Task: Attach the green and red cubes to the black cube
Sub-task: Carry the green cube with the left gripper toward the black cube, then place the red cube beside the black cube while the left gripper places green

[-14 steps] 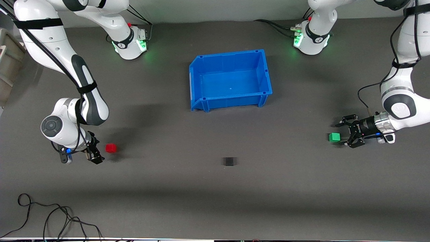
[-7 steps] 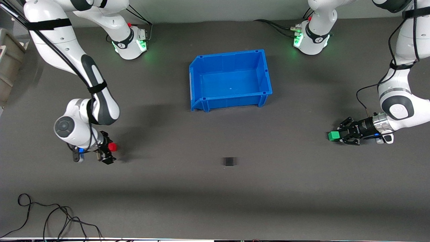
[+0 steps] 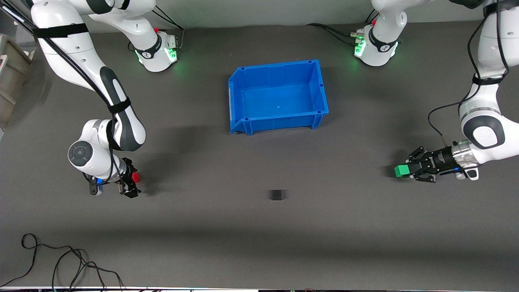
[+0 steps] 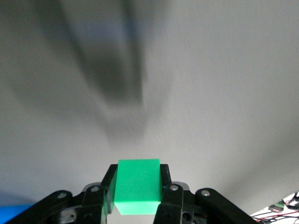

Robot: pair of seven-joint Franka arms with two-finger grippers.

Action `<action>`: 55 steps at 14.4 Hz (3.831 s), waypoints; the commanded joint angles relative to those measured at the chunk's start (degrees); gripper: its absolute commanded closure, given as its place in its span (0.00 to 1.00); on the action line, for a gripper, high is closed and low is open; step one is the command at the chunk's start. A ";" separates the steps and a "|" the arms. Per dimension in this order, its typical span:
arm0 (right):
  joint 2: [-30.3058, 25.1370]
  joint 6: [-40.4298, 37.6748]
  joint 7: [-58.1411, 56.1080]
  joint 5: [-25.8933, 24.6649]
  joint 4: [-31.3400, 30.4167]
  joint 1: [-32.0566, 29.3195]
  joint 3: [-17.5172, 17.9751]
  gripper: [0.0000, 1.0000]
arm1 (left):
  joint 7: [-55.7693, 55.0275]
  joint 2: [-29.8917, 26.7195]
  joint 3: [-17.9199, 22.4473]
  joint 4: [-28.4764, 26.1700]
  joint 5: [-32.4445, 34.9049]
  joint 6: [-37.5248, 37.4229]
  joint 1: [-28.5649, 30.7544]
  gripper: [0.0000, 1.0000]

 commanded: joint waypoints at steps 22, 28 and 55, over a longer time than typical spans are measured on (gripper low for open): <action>-1.60 -2.87 -0.41 -4.00 -0.05 -3.09 0.18 0.71 | -21.20 12.62 -4.76 15.08 -11.96 18.56 -25.84 0.94; -9.94 -16.84 1.43 -3.82 1.01 1.46 4.05 0.72 | -21.81 14.74 -6.17 15.87 -12.49 21.55 -27.69 0.94; 33.73 -3.67 53.37 -4.09 56.56 20.28 14.51 0.79 | -32.10 22.48 -6.08 27.03 -10.39 28.93 -37.00 0.91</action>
